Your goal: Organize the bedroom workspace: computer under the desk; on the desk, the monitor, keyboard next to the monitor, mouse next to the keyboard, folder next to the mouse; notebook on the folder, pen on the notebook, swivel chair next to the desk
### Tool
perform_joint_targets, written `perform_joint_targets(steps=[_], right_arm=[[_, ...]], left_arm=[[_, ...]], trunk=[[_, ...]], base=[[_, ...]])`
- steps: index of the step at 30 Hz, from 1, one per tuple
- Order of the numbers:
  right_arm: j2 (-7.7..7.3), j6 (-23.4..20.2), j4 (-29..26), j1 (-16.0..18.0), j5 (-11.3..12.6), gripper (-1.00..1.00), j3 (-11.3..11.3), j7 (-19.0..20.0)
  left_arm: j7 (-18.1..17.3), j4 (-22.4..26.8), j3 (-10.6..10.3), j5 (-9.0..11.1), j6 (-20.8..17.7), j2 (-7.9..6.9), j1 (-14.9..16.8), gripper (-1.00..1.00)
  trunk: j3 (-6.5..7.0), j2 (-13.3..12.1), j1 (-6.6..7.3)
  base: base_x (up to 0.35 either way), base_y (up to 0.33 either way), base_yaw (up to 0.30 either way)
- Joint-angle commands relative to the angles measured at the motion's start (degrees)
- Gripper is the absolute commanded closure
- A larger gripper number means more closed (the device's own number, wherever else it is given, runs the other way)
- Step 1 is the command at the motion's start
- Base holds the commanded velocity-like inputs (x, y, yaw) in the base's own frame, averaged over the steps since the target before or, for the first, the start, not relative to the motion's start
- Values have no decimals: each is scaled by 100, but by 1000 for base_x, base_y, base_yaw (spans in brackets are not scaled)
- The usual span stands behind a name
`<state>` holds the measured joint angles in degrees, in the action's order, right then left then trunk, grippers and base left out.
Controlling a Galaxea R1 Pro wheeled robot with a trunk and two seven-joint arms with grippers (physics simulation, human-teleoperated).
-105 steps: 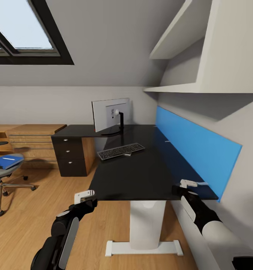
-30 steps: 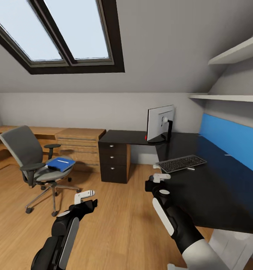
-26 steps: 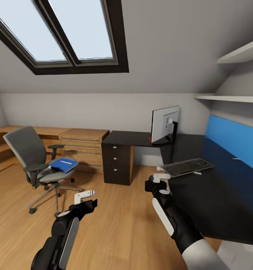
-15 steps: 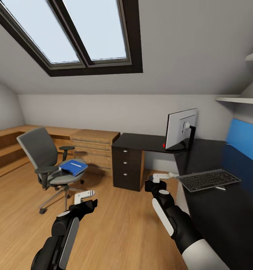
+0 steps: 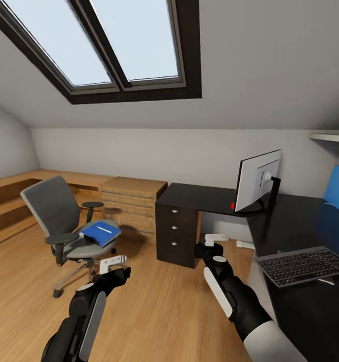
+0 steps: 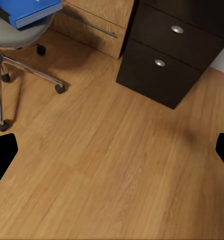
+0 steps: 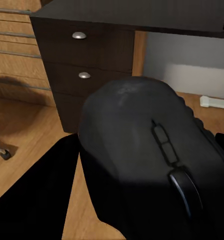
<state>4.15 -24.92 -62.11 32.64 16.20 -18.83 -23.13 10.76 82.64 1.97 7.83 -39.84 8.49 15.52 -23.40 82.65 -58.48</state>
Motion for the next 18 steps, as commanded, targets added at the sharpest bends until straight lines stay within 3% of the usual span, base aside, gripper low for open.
perform_joint_targets(steps=[1, 4, 18], right_arm=[[-3, 12, -2, 5, 52, 100, -15, -51], [-3, 43, 3, 5, 51, 100, -15, -51], [-7, 61, 14, 5, 50, 100, -15, -51]], left_arm=[[40, 7, 5, 63, -23, 3, 4, -100], [40, 7, 5, 67, -23, 9, 4, -100], [40, 7, 5, 67, -23, 6, 4, -100]], trunk=[[11, -38, 19], [65, -158, 85], [65, -158, 85]], base=[[326, 0, 1], [326, 0, 1], [326, 0, 0]])
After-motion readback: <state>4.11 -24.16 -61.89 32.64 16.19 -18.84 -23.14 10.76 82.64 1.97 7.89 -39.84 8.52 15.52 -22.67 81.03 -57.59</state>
